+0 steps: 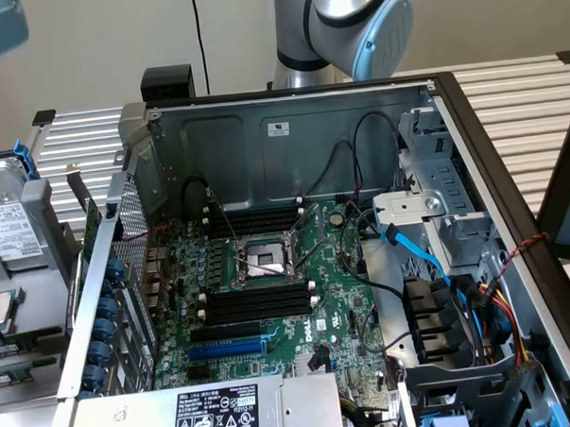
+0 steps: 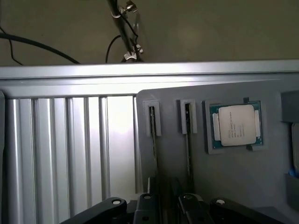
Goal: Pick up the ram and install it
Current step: 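Pick up the ram and move it above insertion slot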
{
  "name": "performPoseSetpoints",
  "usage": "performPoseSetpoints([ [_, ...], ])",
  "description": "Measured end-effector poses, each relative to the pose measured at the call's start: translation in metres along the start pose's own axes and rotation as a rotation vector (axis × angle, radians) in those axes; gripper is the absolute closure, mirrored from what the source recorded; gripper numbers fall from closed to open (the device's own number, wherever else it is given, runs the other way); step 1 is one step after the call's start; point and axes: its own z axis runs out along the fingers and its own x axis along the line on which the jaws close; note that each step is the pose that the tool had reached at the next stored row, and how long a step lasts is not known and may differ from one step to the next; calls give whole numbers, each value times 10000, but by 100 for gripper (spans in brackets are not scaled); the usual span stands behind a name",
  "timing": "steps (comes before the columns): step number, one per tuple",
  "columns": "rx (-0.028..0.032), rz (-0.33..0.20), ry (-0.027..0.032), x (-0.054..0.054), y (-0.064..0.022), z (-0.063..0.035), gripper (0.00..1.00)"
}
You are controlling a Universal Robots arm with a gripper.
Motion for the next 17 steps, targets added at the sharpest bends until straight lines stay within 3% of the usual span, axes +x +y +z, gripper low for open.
performPoseSetpoints([
  [6, 3, -112, 20, 0, 1, 108, 76],
  [17, -1, -186, 23, 30, -2, 132, 76],
])
